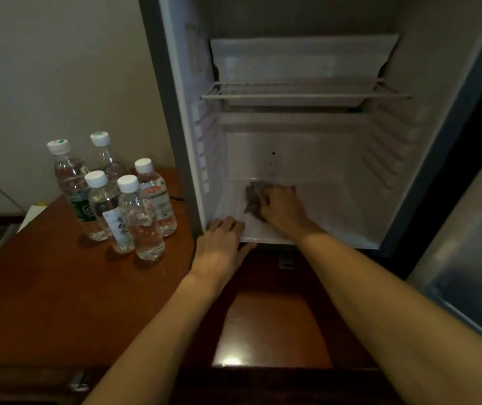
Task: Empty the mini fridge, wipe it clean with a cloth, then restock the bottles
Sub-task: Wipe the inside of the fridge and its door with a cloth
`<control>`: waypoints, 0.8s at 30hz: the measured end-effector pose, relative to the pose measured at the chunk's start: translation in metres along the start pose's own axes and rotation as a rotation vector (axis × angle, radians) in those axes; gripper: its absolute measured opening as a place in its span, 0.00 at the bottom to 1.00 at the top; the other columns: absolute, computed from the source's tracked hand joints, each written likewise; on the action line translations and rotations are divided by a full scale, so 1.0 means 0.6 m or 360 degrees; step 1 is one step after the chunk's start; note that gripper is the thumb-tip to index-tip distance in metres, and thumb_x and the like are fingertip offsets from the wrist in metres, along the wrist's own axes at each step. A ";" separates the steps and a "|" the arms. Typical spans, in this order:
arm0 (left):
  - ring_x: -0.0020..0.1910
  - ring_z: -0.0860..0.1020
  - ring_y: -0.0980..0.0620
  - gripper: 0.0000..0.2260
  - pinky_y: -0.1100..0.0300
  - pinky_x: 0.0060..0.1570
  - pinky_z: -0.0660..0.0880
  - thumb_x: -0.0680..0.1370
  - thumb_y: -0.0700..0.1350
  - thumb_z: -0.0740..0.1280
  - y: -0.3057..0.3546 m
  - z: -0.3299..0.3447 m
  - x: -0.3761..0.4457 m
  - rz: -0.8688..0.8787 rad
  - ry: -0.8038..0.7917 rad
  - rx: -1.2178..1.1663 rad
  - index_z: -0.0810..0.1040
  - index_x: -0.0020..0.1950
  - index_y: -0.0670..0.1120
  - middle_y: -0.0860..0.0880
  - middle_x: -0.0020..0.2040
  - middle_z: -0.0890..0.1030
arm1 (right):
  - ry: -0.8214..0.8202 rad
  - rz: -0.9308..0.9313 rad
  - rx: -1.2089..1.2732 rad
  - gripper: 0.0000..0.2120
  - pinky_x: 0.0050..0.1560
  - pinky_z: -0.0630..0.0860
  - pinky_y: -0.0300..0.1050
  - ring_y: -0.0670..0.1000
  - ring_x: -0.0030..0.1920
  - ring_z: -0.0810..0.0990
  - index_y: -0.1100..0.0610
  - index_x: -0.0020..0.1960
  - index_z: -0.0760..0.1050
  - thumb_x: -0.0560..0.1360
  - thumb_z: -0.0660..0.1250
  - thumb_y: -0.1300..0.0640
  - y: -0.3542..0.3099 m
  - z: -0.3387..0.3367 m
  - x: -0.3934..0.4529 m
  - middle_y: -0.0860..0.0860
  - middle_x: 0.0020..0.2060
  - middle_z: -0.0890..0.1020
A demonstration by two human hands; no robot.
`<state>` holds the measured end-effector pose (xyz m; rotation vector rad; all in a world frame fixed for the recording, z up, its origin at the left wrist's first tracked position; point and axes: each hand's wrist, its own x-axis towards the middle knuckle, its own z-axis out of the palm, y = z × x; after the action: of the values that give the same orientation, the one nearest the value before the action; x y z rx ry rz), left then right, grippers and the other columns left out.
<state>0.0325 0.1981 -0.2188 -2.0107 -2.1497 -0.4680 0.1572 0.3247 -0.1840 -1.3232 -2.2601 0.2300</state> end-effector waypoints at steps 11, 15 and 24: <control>0.68 0.68 0.47 0.24 0.49 0.52 0.77 0.82 0.62 0.60 0.004 -0.016 0.006 -0.0059 -0.0195 0.0143 0.69 0.73 0.51 0.52 0.67 0.71 | -0.0011 0.0001 -0.0034 0.17 0.47 0.75 0.47 0.61 0.48 0.82 0.60 0.51 0.81 0.79 0.60 0.49 0.014 0.020 0.046 0.61 0.50 0.84; 0.68 0.69 0.46 0.24 0.49 0.54 0.77 0.82 0.62 0.60 0.007 -0.019 0.005 -0.0068 -0.0213 0.0118 0.70 0.73 0.50 0.51 0.67 0.71 | -0.0108 -0.0015 0.0003 0.13 0.42 0.68 0.42 0.59 0.48 0.81 0.61 0.49 0.79 0.79 0.62 0.52 0.001 0.005 -0.010 0.58 0.49 0.83; 0.65 0.71 0.45 0.17 0.48 0.53 0.77 0.80 0.53 0.66 0.011 -0.020 -0.001 -0.0093 -0.0220 0.0055 0.73 0.66 0.47 0.48 0.64 0.72 | -0.0144 -0.0086 -0.0091 0.27 0.59 0.71 0.54 0.63 0.58 0.75 0.62 0.57 0.79 0.78 0.54 0.41 -0.047 -0.035 -0.166 0.62 0.57 0.79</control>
<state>0.0380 0.1937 -0.2069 -2.0215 -2.2850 -0.3056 0.1857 0.2230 -0.1890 -1.3024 -2.3909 0.2115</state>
